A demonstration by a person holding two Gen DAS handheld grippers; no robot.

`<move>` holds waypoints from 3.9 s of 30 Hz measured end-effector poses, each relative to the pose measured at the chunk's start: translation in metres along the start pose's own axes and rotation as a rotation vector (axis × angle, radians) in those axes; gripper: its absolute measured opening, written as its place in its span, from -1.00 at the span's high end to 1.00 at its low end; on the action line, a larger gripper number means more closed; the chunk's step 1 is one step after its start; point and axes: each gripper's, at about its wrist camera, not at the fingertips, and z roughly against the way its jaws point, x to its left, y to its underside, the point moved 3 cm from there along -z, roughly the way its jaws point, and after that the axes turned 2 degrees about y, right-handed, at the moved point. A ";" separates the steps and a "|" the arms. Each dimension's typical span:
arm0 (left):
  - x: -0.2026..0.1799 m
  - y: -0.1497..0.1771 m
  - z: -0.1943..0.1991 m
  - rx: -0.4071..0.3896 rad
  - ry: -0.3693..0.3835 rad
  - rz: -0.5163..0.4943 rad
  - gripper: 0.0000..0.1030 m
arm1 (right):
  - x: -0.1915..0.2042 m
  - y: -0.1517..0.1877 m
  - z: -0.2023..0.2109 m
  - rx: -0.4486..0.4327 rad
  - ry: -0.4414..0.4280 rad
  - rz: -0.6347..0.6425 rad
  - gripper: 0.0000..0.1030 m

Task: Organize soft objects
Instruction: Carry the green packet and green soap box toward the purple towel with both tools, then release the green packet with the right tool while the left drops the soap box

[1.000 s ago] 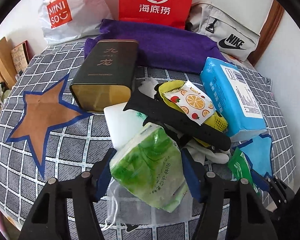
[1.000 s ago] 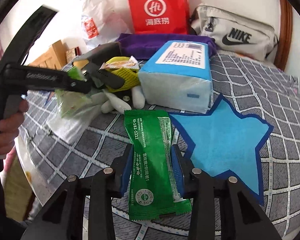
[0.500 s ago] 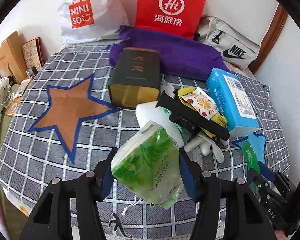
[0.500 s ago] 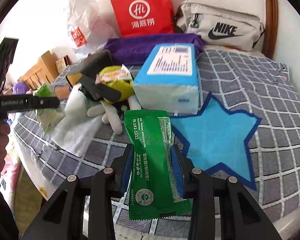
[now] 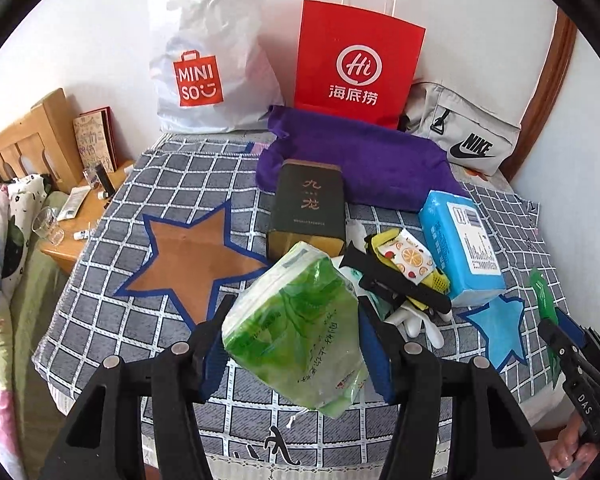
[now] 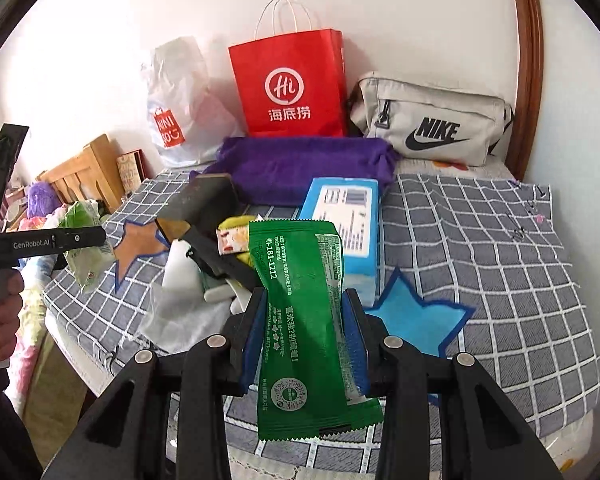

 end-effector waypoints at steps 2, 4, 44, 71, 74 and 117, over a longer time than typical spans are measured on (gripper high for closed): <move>-0.001 -0.006 0.003 -0.012 -0.006 -0.008 -0.08 | -0.001 -0.010 -0.001 -0.002 0.002 -0.010 0.28; 0.000 -0.015 0.005 -0.024 -0.012 -0.012 -0.08 | -0.001 -0.019 -0.001 -0.012 -0.001 -0.019 0.28; 0.003 -0.189 -0.129 0.012 0.011 -0.058 -0.09 | -0.025 -0.216 -0.180 -0.021 -0.012 -0.020 0.27; -0.009 -0.224 -0.269 0.127 0.069 -0.038 -0.13 | -0.063 -0.187 -0.311 0.244 -0.014 -0.053 0.27; -0.010 -0.224 -0.274 0.133 0.084 -0.031 -0.13 | -0.064 -0.188 -0.308 0.226 -0.019 -0.063 0.24; -0.007 -0.189 -0.129 0.040 0.151 -0.003 -0.55 | 0.027 -0.147 -0.178 0.040 0.062 0.111 -0.66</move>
